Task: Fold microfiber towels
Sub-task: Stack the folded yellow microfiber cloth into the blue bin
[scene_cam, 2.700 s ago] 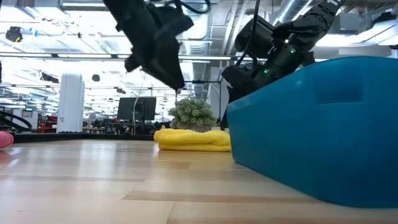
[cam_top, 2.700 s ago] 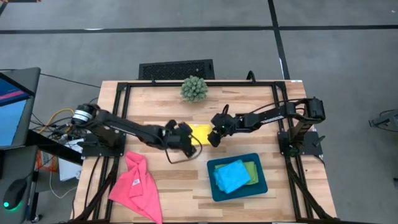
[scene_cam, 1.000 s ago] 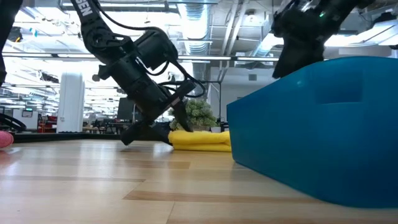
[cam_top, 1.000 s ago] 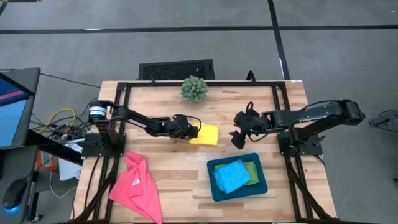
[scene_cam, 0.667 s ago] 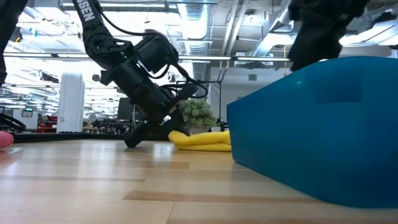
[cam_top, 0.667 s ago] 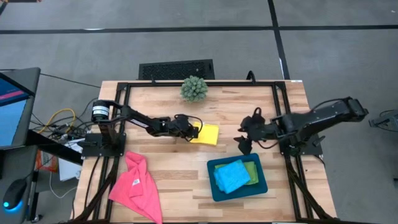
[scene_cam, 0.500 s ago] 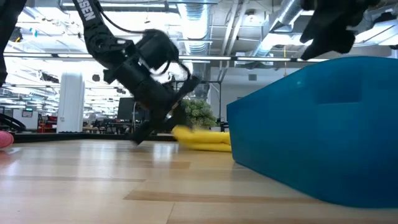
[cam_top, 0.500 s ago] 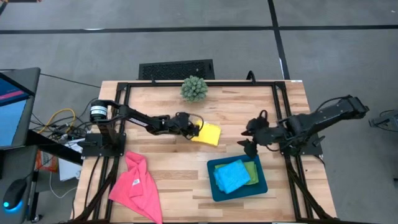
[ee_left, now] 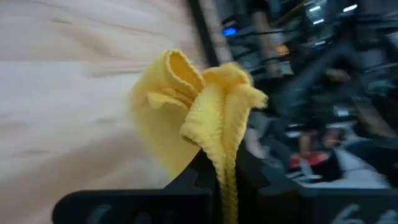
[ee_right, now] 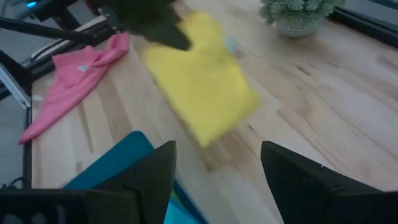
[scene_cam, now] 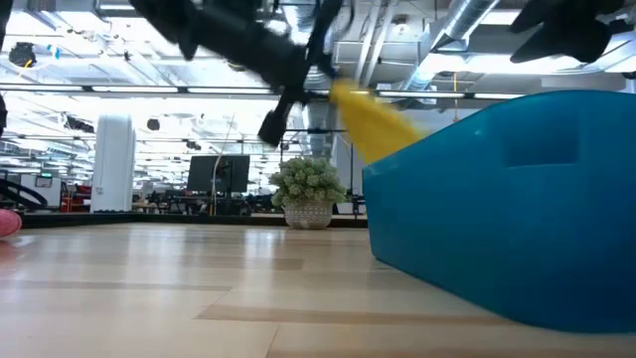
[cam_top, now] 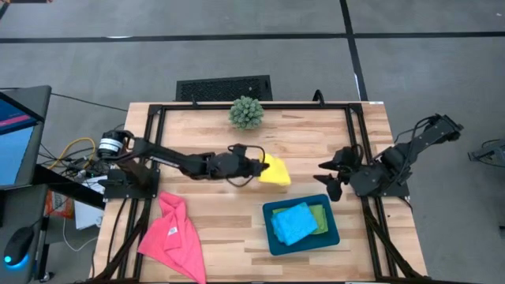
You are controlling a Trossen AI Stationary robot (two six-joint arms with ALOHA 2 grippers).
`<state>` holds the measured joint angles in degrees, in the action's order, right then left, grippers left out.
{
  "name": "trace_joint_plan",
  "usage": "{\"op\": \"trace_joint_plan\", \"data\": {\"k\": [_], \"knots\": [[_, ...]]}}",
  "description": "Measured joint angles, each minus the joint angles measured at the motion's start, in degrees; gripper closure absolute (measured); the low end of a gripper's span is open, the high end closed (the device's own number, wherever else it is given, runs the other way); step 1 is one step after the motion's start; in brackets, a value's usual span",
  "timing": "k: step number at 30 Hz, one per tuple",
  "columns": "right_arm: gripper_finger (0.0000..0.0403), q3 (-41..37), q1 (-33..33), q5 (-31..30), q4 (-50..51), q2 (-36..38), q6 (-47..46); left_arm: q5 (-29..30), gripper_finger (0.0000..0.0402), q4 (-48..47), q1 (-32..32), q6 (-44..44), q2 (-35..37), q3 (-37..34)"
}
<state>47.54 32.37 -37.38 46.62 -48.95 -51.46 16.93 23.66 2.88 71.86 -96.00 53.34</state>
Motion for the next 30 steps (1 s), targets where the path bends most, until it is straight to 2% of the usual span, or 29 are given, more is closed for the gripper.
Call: {"op": "trace_joint_plan", "data": {"k": [9,14,22,30], "knots": [[0.0143,0.0,1.6,-0.5,-0.3,0.6,0.3,16.4,0.0398,-1.8,12.0,0.9,-0.9,8.8],[0.0143,0.0,2.7,-1.7,-0.7,0.6,-0.8,24.2,0.0398,-2.6,17.2,3.0,-5.6,13.7],[0.0143,0.0,5.8,-3.0,-2.1,0.3,-2.8,25.4,0.0395,-2.4,21.4,6.6,-19.6,26.4],[0.0143,0.0,9.5,-5.0,-2.1,-1.7,-5.6,22.7,0.0396,-3.4,21.9,8.7,-30.3,37.5]]}}
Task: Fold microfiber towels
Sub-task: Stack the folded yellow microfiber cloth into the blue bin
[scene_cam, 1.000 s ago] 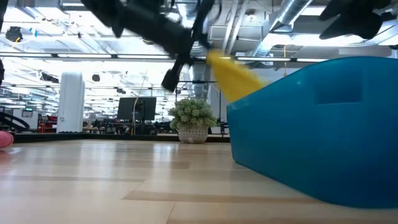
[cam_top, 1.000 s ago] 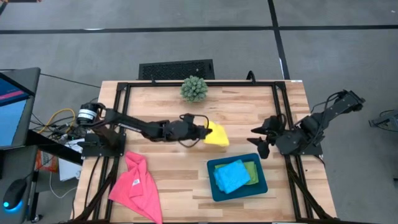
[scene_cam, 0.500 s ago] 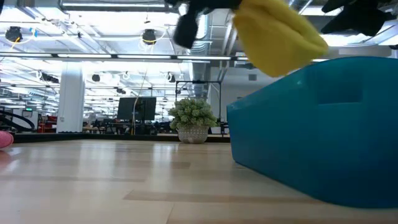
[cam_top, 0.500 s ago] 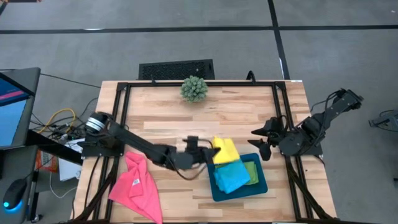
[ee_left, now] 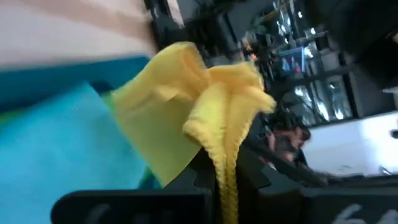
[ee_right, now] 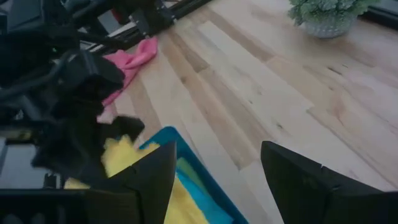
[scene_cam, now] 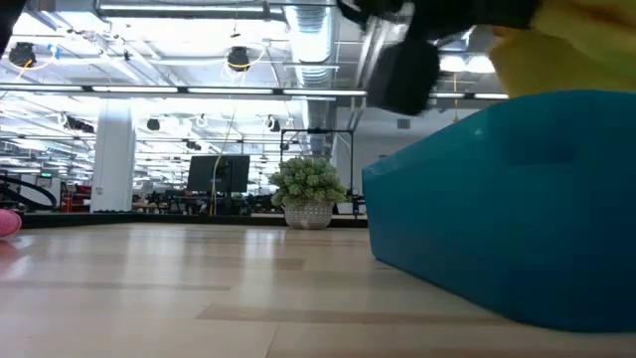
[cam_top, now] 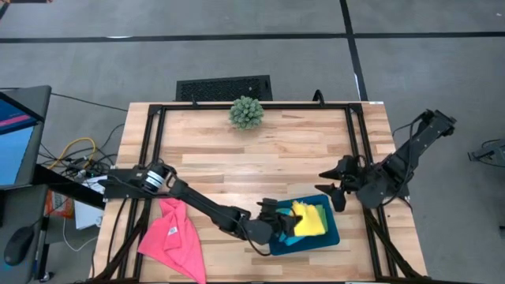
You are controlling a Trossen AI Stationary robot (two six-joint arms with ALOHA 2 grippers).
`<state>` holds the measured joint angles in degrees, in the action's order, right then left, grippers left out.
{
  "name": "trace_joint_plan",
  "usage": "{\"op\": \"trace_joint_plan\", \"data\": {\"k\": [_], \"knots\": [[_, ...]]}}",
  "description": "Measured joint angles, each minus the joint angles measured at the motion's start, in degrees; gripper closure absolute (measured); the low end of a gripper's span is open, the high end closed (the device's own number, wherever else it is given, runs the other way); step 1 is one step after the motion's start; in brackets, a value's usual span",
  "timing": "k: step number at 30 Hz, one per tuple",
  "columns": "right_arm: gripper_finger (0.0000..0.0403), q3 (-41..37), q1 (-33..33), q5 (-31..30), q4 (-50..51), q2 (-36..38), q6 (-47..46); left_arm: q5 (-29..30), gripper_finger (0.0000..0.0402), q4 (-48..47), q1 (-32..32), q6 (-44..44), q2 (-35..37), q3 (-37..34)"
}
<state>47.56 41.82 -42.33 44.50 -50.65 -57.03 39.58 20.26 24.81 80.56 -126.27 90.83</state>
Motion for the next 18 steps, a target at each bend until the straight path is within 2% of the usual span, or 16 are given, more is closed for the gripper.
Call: {"op": "trace_joint_plan", "data": {"k": [6,10,12,18], "knots": [[0.0143,0.0,2.2,0.0,0.0,-3.5,-1.5,-0.3,0.0384,-8.2,-0.4,9.2,-1.3,0.1],[0.0143,0.0,2.9,0.0,0.0,-6.4,-1.6,-1.0,0.0376,-10.9,-0.8,11.9,-1.1,0.1],[0.0143,0.0,2.9,0.0,-0.2,-8.2,-1.6,-1.8,0.0373,-10.7,-1.0,10.8,-1.0,0.1],[0.0143,0.0,2.9,0.2,-0.2,-13.9,-2.6,-4.2,0.034,-9.9,-1.1,0.5,-0.7,1.4]]}}
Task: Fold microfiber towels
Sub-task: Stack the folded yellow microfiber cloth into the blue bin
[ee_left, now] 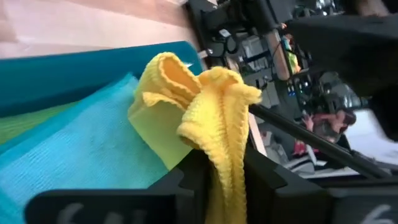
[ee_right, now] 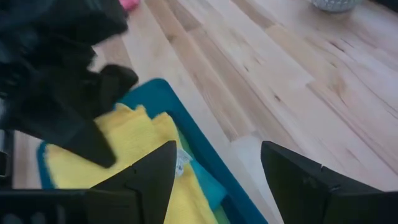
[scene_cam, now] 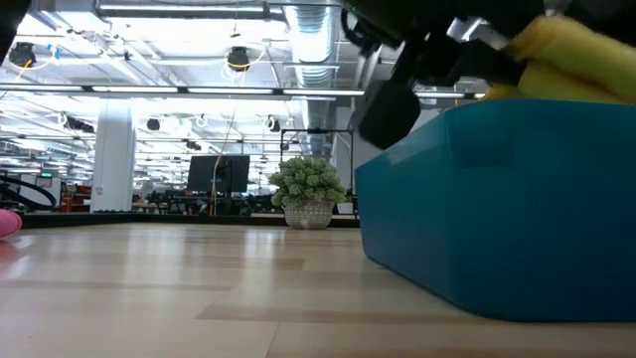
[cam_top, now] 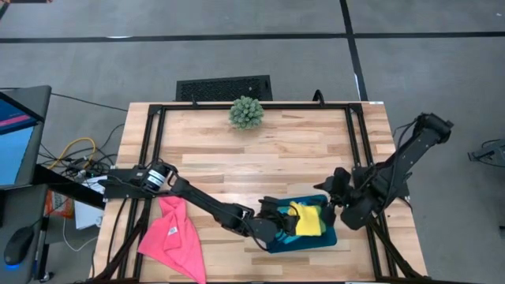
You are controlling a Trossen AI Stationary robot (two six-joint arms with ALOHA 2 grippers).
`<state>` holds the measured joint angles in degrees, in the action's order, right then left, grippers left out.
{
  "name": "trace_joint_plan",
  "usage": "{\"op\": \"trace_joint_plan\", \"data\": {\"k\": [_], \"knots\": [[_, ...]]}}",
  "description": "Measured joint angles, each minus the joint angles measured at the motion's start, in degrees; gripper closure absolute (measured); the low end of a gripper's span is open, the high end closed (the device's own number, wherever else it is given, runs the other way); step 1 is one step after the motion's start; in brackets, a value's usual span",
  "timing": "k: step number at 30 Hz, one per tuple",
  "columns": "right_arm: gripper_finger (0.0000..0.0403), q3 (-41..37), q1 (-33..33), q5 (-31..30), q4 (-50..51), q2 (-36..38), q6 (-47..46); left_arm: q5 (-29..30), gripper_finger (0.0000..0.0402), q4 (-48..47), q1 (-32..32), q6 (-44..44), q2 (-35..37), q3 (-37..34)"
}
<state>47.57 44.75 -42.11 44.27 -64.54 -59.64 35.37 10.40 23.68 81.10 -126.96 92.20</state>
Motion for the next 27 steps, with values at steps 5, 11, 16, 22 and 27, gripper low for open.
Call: {"op": "trace_joint_plan", "data": {"k": [5,11,16,22,27], "knots": [[0.0143,0.0,0.0,0.2,-0.2,-3.3,-0.9,-2.4,0.0292,0.3,-0.2,-1.9,0.5,0.4],[0.0143,0.0,1.4,0.3,-0.3,-3.8,-2.6,-6.9,0.0229,-2.0,-0.8,-2.0,0.5,0.4],[0.0143,0.0,3.9,0.2,-0.8,-3.7,-4.4,-13.7,0.0191,-7.0,-2.2,-1.5,1.2,0.4],[0.0143,0.0,6.5,-0.4,-3.6,-4.1,-5.5,-17.1,0.0175,-18.4,-3.4,-3.6,5.4,0.3],[0.0143,0.0,7.9,-1.8,-6.0,-5.1,-5.3,-13.4,0.0175,-33.2,-3.5,-4.1,11.0,0.4]]}}
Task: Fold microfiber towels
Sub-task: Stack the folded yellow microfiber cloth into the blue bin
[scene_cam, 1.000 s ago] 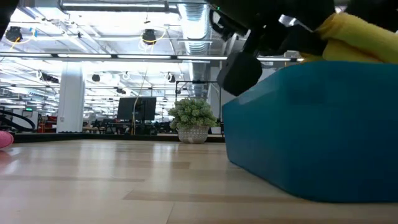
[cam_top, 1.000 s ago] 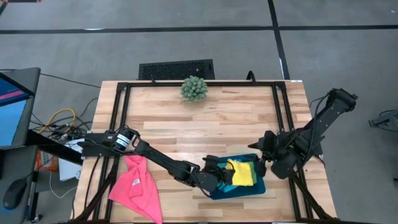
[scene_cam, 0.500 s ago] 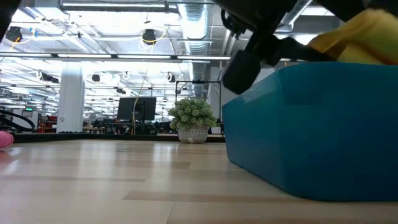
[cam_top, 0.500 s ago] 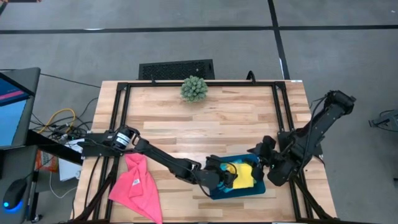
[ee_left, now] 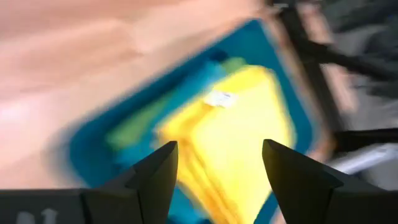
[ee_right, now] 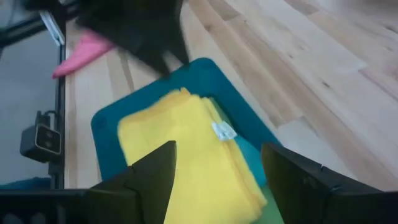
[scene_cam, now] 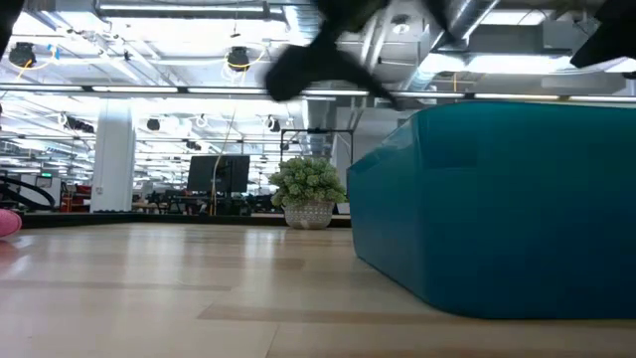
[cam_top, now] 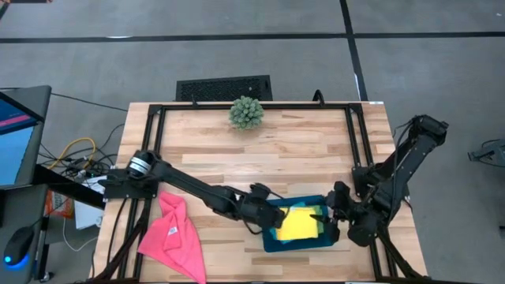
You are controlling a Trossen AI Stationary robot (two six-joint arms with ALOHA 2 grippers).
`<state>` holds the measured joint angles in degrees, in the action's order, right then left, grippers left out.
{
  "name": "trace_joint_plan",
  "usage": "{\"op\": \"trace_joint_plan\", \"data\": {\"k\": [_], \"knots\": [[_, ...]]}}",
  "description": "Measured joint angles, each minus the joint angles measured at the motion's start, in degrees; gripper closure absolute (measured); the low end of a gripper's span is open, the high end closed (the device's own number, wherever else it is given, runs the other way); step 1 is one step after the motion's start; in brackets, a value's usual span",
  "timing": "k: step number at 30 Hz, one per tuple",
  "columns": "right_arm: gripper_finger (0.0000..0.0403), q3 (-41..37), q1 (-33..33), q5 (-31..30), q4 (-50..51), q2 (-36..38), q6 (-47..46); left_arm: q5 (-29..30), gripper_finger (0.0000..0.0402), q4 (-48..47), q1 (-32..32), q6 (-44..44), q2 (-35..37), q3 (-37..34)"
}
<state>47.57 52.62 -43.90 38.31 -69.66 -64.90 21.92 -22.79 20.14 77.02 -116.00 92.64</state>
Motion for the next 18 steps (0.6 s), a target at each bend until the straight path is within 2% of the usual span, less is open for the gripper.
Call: {"op": "trace_joint_plan", "data": {"k": [5,12,18], "knots": [[0.0143,0.0,-0.3,-1.5,-3.7,-3.9,0.8,2.0,0.0175,-12.8,0.8,-0.6,4.4,0.0],[0.0143,0.0,-3.4,-1.3,-13.4,-15.4,3.4,2.2,0.0175,-27.9,5.6,2.0,8.2,0.0],[0.0143,0.0,-8.7,2.3,-14.8,-24.0,3.0,-4.8,0.0175,-39.0,10.9,4.0,8.4,0.0]]}}
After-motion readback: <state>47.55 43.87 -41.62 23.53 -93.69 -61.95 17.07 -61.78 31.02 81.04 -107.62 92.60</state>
